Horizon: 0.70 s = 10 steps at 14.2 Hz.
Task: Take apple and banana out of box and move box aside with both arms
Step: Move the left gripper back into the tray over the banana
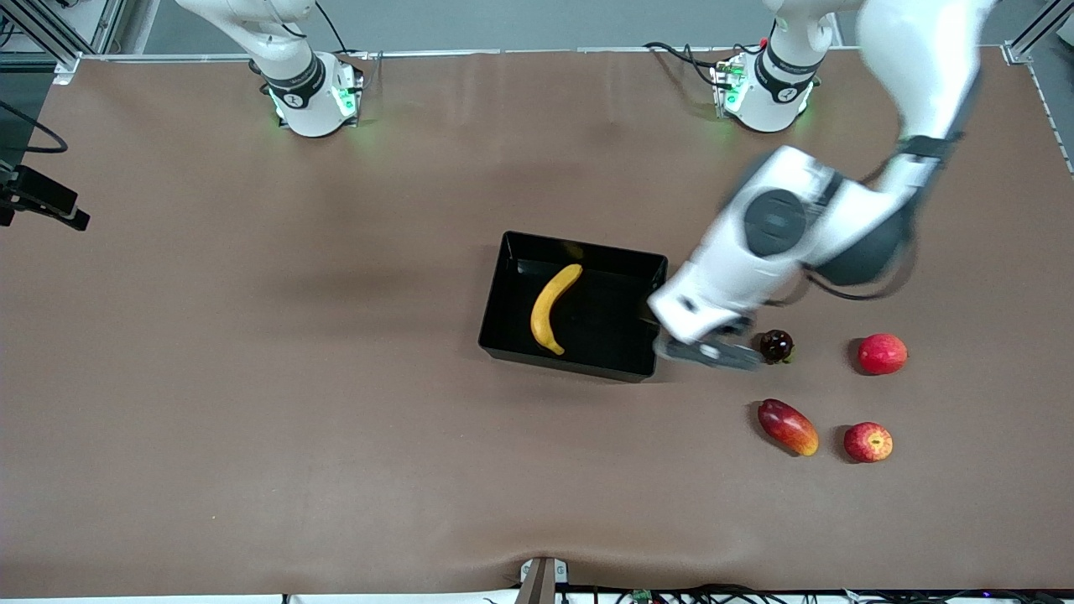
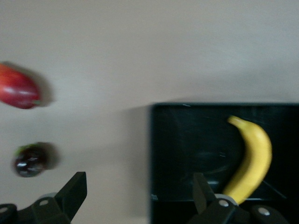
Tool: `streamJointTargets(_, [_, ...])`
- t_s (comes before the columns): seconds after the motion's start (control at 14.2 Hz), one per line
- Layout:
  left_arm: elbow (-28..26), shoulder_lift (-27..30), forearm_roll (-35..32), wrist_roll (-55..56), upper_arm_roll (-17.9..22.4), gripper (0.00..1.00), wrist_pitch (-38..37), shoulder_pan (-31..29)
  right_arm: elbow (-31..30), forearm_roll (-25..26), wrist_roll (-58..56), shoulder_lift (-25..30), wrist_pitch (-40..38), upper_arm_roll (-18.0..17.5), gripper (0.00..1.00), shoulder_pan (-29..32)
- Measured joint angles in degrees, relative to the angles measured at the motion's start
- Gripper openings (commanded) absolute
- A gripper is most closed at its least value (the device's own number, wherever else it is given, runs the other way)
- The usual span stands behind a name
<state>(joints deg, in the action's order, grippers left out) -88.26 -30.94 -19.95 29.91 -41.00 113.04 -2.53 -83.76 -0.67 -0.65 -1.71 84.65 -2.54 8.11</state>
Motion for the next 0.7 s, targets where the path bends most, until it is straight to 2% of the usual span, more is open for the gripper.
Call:
streamJointTargets(0.21, [-0.46, -3.61, -1.01, 3.2, 0.55, 1.0, 3.72, 7.37, 0.01, 0.0, 0.0, 0.0, 0.0, -0.01, 1.0, 0.01])
streamJointTargets(0.42, [-0.53, -9.07, -5.59, 8.95, 2.28, 1.0, 8.63, 13.17, 0.0, 0.0, 0.0, -0.01, 0.0, -0.01, 1.0, 0.01])
streamJointTargets(0.7, [-0.36, -14.38, -9.04, 15.02, 8.22, 1.0, 15.8, 20.54, 0.0, 0.0, 0.0, -0.01, 0.0, -0.01, 1.0, 0.01])
